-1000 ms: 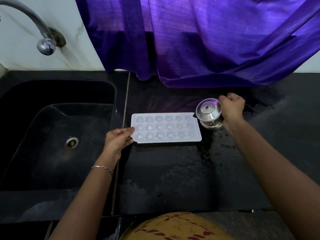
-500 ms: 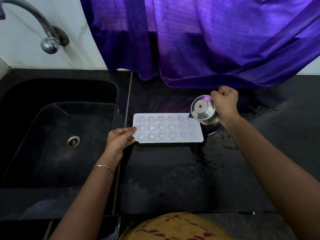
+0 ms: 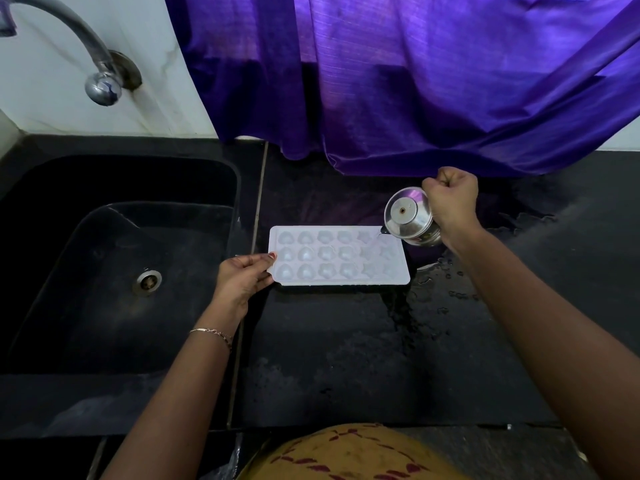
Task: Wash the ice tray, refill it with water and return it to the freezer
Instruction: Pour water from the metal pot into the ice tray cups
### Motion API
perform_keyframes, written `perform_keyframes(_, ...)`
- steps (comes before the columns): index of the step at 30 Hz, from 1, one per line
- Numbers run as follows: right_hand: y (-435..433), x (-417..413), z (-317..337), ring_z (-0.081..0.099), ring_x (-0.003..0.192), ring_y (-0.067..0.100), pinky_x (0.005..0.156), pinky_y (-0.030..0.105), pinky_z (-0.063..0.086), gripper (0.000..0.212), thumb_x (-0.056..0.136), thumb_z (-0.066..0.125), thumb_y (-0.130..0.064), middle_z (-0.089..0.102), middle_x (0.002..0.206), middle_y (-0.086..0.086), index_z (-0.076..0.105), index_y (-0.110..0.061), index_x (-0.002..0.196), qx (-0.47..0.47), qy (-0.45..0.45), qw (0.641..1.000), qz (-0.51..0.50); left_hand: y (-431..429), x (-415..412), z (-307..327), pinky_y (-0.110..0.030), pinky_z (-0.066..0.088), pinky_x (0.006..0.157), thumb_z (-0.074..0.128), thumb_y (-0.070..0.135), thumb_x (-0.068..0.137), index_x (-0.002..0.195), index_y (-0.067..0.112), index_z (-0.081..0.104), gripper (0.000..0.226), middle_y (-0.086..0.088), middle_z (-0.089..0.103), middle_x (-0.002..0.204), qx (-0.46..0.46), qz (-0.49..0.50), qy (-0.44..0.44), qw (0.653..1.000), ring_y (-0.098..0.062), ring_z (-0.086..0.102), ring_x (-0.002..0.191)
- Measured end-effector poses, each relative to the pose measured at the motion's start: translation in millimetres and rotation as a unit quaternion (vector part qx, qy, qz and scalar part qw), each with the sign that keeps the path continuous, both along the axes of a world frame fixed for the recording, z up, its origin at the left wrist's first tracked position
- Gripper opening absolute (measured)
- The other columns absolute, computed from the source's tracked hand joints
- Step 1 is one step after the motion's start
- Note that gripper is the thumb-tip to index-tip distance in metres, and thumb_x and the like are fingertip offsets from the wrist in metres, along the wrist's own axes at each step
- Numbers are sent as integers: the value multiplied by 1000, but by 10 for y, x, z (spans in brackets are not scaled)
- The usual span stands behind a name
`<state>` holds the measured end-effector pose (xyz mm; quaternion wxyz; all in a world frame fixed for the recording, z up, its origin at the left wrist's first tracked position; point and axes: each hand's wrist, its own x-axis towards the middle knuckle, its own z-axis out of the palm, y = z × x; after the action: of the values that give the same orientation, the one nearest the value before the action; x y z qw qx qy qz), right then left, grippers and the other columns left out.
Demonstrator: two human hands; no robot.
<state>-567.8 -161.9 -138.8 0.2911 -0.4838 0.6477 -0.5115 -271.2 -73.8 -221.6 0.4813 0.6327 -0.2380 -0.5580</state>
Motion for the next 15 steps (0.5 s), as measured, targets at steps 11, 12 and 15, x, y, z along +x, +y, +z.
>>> perform_keyframes(11, -7, 30, 57, 21, 49, 7, 49, 22, 28, 41, 76, 53, 3, 24, 53, -3, 26, -20, 54, -3, 11, 1000, 0, 3, 7, -10, -17, 54, 56, 72, 12, 85, 85, 1, 69, 11, -9, 71, 81, -6, -2, 8, 1000, -5, 66, 57)
perform_keyframes(12, -3, 33, 57, 21, 48, 6, 48, 21, 28, 42, 77, 53, 3, 24, 53, -3, 26, -20, 54, -2, 9, 1000, 0, 3, 10, -14, -17, 54, 56, 72, 12, 84, 85, 1, 70, 11, -9, 71, 82, -7, -3, 8, 1000, -6, 67, 58)
perform_keyframes(15, 12, 33, 48, 21, 47, 6, 47, 22, 27, 42, 77, 52, 4, 24, 54, -2, 26, -20, 55, 5, -16, 1000, -9, -1, 21, -33, -19, 56, 59, 73, 13, 84, 87, 1, 70, 13, -11, 72, 86, -6, -4, 8, 1000, -10, 67, 64)
